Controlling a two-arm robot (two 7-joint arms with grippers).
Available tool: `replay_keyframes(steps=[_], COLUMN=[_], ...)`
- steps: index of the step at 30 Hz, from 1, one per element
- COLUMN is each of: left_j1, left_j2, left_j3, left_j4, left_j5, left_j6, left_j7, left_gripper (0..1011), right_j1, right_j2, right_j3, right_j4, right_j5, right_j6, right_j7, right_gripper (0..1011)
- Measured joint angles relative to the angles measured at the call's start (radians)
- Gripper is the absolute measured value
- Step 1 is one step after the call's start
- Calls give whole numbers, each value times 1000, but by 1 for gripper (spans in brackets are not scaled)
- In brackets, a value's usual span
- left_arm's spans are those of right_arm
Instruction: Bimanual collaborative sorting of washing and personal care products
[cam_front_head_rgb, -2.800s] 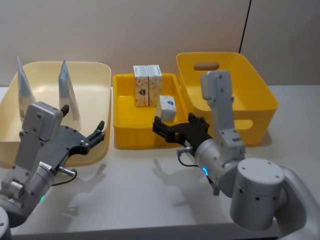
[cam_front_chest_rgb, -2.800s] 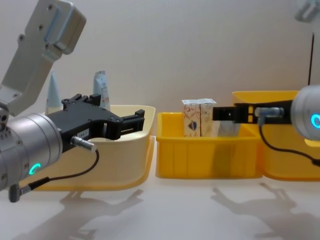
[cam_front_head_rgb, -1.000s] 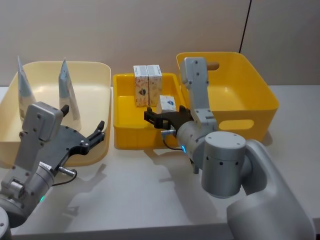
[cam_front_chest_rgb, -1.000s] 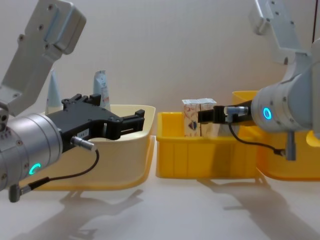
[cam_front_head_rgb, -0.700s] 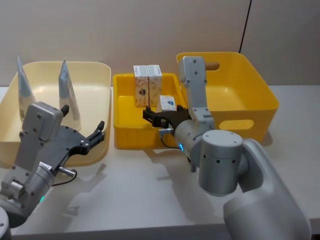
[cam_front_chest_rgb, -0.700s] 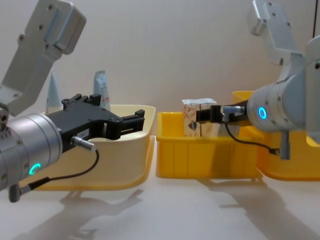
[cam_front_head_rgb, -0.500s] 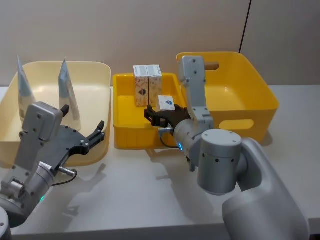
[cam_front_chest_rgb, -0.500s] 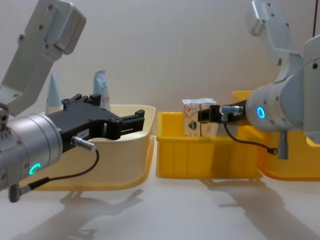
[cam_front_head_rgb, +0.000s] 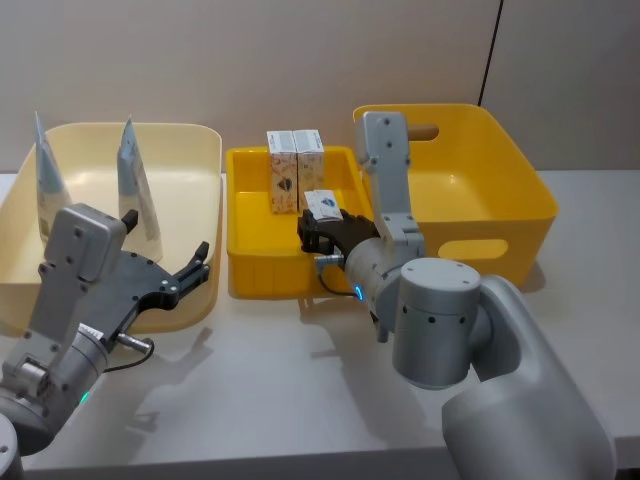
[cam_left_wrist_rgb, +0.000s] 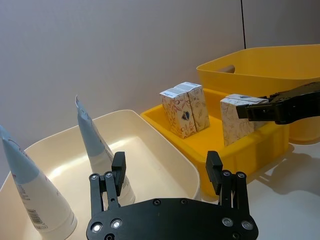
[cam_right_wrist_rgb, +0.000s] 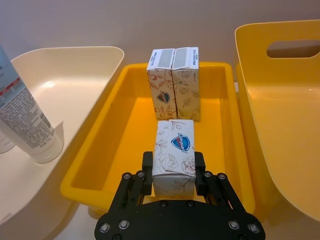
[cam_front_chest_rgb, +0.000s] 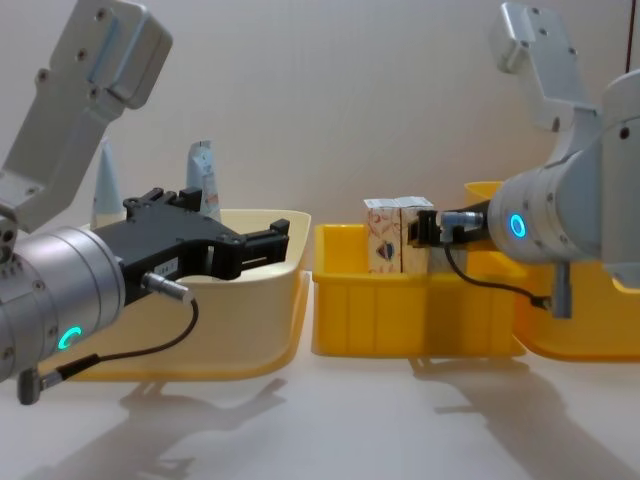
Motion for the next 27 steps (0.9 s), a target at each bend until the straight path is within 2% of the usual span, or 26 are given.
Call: replay_keyframes(steps=[14, 27], left_j1=[0, 0], left_j2=[0, 0], left_j3=[0, 0], left_j4=[0, 0], left_j5=[0, 0], left_j6=[0, 0], left_j7=[0, 0], left_gripper=[999, 1000], right_j1=[1, 9], right_j2=[-2, -6], right_j3=[2, 5], right_j4=[2, -18], right_j5=[-1, 5], right_j6=[-10, -107], right_j7=[3, 49], right_gripper=[452, 452])
